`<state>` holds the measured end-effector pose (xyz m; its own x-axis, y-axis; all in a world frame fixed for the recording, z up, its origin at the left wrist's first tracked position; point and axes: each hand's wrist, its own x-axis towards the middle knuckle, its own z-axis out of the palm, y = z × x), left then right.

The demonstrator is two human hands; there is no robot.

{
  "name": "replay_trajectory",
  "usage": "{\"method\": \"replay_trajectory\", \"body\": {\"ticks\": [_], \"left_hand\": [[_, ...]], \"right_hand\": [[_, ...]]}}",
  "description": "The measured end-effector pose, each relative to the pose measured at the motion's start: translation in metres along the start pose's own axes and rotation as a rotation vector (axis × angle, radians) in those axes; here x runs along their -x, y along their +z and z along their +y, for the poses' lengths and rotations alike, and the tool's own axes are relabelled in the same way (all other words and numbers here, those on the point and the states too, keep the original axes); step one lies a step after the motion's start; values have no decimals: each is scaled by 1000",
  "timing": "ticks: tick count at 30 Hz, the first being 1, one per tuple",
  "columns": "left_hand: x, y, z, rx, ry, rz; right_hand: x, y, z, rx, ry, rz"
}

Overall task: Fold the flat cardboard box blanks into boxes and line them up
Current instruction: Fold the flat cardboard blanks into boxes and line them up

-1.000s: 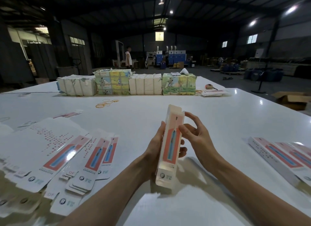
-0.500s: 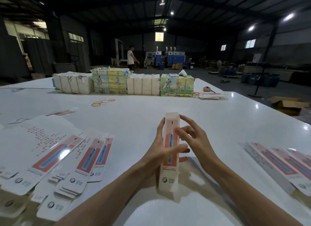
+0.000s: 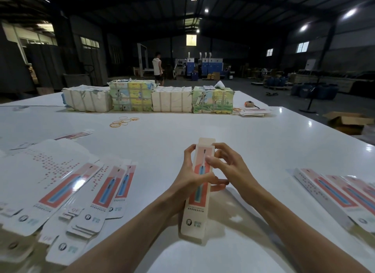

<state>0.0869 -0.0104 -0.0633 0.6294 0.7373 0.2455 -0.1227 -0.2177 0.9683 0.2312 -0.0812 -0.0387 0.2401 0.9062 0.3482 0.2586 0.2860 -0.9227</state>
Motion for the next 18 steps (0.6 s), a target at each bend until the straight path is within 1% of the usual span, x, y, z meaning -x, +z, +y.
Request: {"method": "replay_trajectory", "body": {"ticks": [6,8,11,18], "left_hand": [[2,3,3,42,-21,-9],[2,2,2,72,-47,-34],[3,4,1,71,-68,-106],[7,7,2,16,-88,-149]], "right_hand": [[1,1,7,-13,2,-13],[0,2,9,-61,38,37],[-6,-2,11,-130,104,160],[-5,-13,11,37,-45,190]]}}
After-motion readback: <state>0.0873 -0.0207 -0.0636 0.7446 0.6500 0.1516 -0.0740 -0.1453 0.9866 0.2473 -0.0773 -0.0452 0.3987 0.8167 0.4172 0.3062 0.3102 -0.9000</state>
